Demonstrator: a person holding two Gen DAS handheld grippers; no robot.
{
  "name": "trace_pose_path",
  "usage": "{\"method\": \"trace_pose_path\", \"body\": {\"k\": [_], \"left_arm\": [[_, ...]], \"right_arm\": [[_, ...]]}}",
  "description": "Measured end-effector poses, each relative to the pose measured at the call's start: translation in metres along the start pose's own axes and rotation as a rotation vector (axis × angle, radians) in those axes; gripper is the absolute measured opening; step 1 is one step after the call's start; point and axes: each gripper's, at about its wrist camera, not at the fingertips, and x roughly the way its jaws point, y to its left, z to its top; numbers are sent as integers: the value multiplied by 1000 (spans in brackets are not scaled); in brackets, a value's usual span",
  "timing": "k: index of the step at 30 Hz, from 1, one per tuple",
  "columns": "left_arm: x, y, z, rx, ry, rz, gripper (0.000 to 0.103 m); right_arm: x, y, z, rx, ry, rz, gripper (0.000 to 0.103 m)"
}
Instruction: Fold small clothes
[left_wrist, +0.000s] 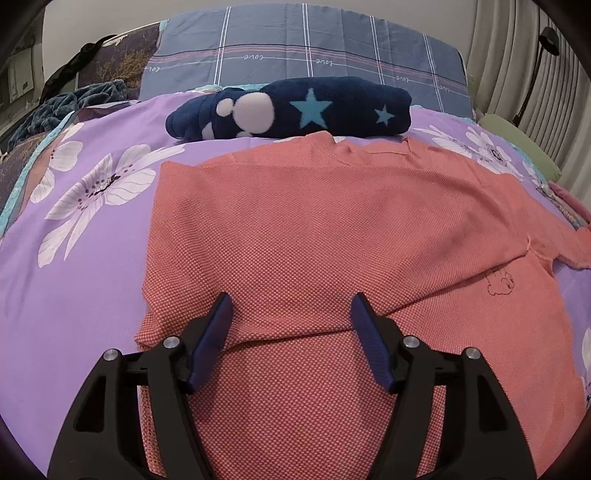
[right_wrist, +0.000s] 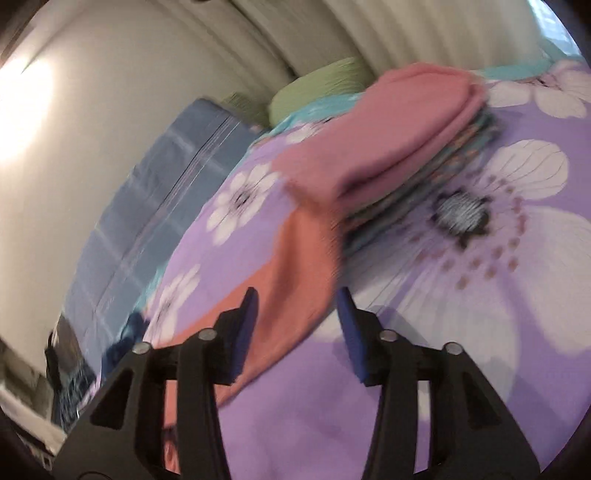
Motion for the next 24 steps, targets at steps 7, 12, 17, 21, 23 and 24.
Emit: {"method": "trace_pose_path", "body": {"k": [7, 12, 17, 21, 23, 24], "left_arm": [[-18, 4, 6, -32, -58, -65, 67], [-21, 1, 27, -60, -97, -106, 67], [-2, -3, 30, -103, -48, -133, 66], [-4, -6, 23, -88, -39, -155, 65], [-10, -7, 21, -77, -48, -180, 65], [-13, -7, 21, -75, -52, -197, 66]], "right_arm": [[36, 4, 4, 130, 71, 120, 3], [23, 96, -20, -52, 72, 319, 3], [38, 221, -101, -258, 317, 613, 3], [46, 289, -179, -424, 493, 717, 3], [49, 307, -210, -500, 550, 718, 3], [50, 307, -219, -520, 570, 713, 3]]}}
